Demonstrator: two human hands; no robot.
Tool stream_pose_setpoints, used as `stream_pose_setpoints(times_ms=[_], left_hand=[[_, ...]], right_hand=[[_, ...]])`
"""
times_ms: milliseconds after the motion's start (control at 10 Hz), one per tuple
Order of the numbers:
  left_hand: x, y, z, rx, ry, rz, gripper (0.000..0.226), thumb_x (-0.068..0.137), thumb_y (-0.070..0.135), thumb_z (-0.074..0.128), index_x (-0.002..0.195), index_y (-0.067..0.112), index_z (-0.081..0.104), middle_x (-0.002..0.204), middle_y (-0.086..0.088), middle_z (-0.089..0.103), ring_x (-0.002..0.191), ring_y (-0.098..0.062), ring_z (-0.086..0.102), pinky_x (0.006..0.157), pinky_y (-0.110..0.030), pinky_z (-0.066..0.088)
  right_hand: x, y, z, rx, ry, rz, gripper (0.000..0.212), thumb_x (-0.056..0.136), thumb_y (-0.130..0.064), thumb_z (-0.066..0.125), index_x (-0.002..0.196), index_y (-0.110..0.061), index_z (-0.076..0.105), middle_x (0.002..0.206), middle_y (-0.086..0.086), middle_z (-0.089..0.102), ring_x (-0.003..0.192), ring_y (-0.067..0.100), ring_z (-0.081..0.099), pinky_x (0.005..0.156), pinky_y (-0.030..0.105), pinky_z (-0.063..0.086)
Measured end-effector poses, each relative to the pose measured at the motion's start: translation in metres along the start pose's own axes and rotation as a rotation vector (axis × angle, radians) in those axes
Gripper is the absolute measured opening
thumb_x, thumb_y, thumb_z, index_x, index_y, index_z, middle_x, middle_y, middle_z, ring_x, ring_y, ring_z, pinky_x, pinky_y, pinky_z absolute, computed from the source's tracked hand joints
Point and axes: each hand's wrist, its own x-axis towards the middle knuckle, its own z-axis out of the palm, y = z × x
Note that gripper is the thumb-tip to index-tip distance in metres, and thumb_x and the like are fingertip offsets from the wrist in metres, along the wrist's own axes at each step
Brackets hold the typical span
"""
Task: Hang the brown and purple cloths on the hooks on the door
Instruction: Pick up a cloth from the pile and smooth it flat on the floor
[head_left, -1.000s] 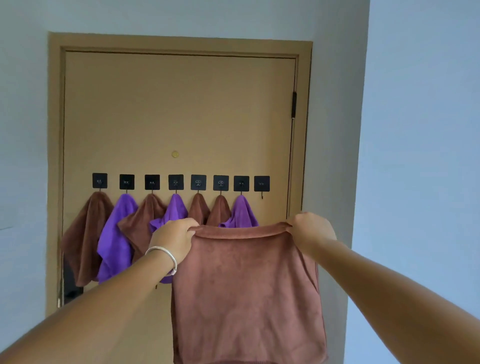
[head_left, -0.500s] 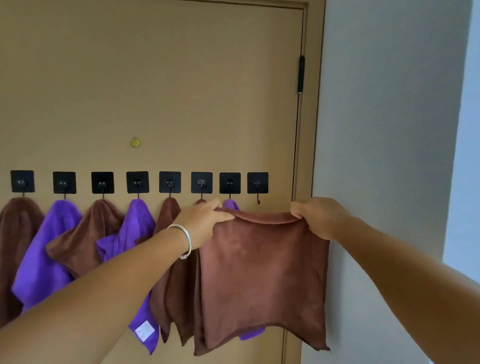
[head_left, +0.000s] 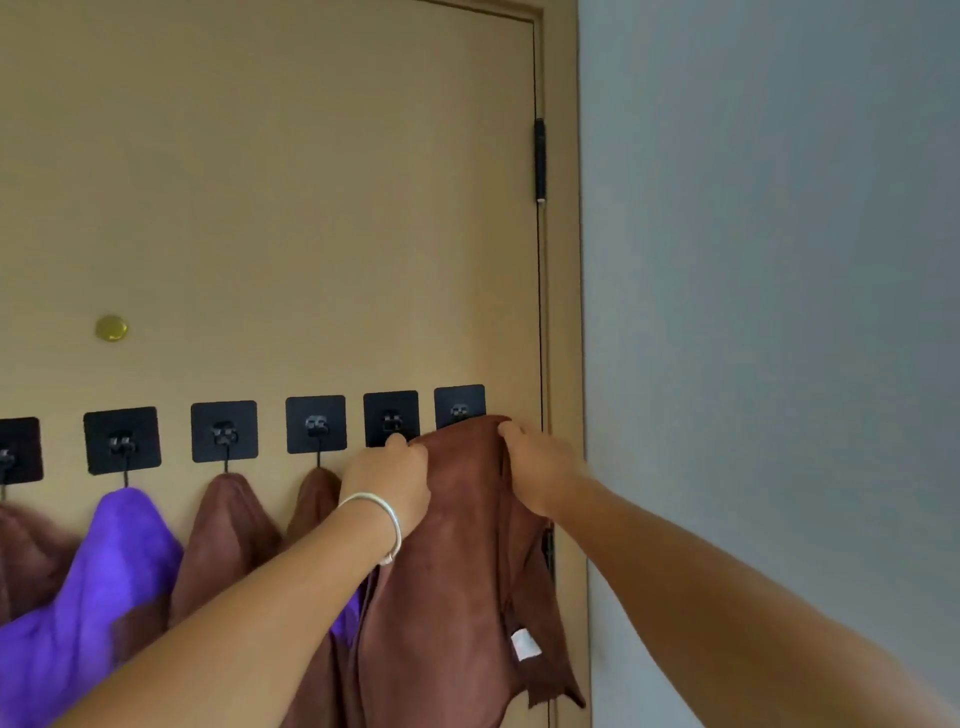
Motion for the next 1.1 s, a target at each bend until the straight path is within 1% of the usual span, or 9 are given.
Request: stream_pose_setpoints(times_ms=[100, 200, 300, 400, 500, 600, 800, 900, 1100], left_hand=[[0.003, 0.032, 0.012, 0.186, -0.104, 0.027, 0.034, 0.09, 0.004, 0.04, 0.114, 0.016, 0.061, 0.114, -0.007, 0.057, 0.099, -0.026, 0.06, 0.081, -0.036, 0.043], [0.003, 0.064, 0.025, 0.074, -0.238, -0.003, 0.034, 0.094, 0.008, 0.04, 0.121, 0.014, 0.059, 0.124, -0.006, 0.059, 0.113, -0.026, 0.057, 0.09, -0.036, 0.044], [-0.003, 0.074, 0.033, -0.126, -0.31, -0.035, 0.032, 0.093, 0.018, 0.043, 0.123, 0.014, 0.056, 0.126, -0.006, 0.059, 0.116, -0.026, 0.056, 0.092, -0.034, 0.045], [-0.011, 0.066, 0.029, -0.164, -0.458, -0.013, 0.035, 0.095, 0.015, 0.036, 0.123, 0.006, 0.056, 0.129, -0.011, 0.057, 0.118, -0.029, 0.052, 0.1, -0.033, 0.04], [-0.024, 0.057, 0.025, -0.104, -0.605, 0.01, 0.041, 0.101, 0.016, 0.028, 0.132, 0.001, 0.05, 0.139, -0.017, 0.047, 0.128, -0.035, 0.041, 0.112, -0.041, 0.025], [-0.028, 0.051, 0.025, 0.072, -0.654, 0.138, 0.044, 0.103, 0.026, 0.025, 0.14, 0.009, 0.04, 0.146, -0.015, 0.035, 0.134, -0.038, 0.028, 0.11, -0.047, 0.028], [-0.056, 0.057, 0.016, 0.076, -0.351, 0.124, 0.037, 0.096, 0.032, 0.04, 0.128, 0.016, 0.051, 0.141, -0.003, 0.033, 0.131, -0.023, 0.033, 0.1, -0.042, 0.04], [-0.079, 0.037, 0.014, 0.087, -0.169, 0.188, 0.046, 0.095, 0.04, 0.039, 0.135, 0.018, 0.048, 0.145, -0.001, 0.035, 0.134, -0.022, 0.032, 0.109, -0.037, 0.029], [-0.131, -0.01, 0.008, 0.235, -0.101, 0.037, 0.065, 0.092, 0.05, 0.035, 0.151, 0.032, 0.015, 0.156, 0.005, 0.019, 0.144, -0.012, 0.013, 0.116, -0.046, -0.001]], right_hand=[[-0.004, -0.006, 0.034, 0.129, 0.075, 0.102, 0.043, 0.092, -0.018, 0.044, 0.135, -0.016, 0.037, 0.118, 0.005, 0.054, 0.077, 0.014, 0.042, 0.065, 0.028, 0.035], [-0.019, -0.001, 0.066, 0.113, 0.118, 0.031, 0.034, 0.091, -0.023, 0.042, 0.125, -0.027, 0.044, 0.109, -0.003, 0.058, 0.078, 0.015, 0.052, 0.069, 0.029, 0.045], [-0.041, -0.009, 0.089, 0.192, 0.114, 0.06, 0.029, 0.087, -0.053, 0.035, 0.089, -0.042, 0.062, 0.08, -0.013, 0.066, 0.074, 0.014, 0.061, 0.066, 0.028, 0.044], [-0.057, -0.018, 0.103, 0.395, 0.0, 0.166, 0.038, 0.075, -0.064, 0.048, 0.073, -0.036, 0.073, 0.069, -0.011, 0.07, 0.064, 0.009, 0.065, 0.062, 0.029, 0.047], [-0.057, -0.023, 0.094, 0.277, -0.029, -0.027, 0.022, 0.09, -0.036, 0.05, 0.097, -0.027, 0.068, 0.093, 0.0, 0.066, 0.076, 0.014, 0.053, 0.067, 0.032, 0.041], [-0.041, -0.015, 0.077, 0.255, -0.056, 0.012, 0.028, 0.097, -0.016, 0.043, 0.118, -0.019, 0.061, 0.118, 0.008, 0.056, 0.095, 0.027, 0.049, 0.073, 0.036, 0.033], [-0.039, -0.018, 0.063, 0.44, 0.236, 0.183, 0.024, 0.091, -0.013, 0.051, 0.108, -0.022, 0.064, 0.103, 0.0, 0.055, 0.086, 0.021, 0.055, 0.073, 0.034, 0.049], [-0.033, -0.027, 0.061, 0.694, 0.372, 0.214, 0.035, 0.09, -0.002, 0.047, 0.115, -0.019, 0.065, 0.115, -0.002, 0.057, 0.097, 0.018, 0.057, 0.08, 0.035, 0.05], [-0.052, -0.052, 0.052, 0.834, 0.541, 0.267, 0.031, 0.092, -0.007, 0.049, 0.118, -0.014, 0.064, 0.117, 0.001, 0.06, 0.107, 0.021, 0.054, 0.091, 0.039, 0.048]])
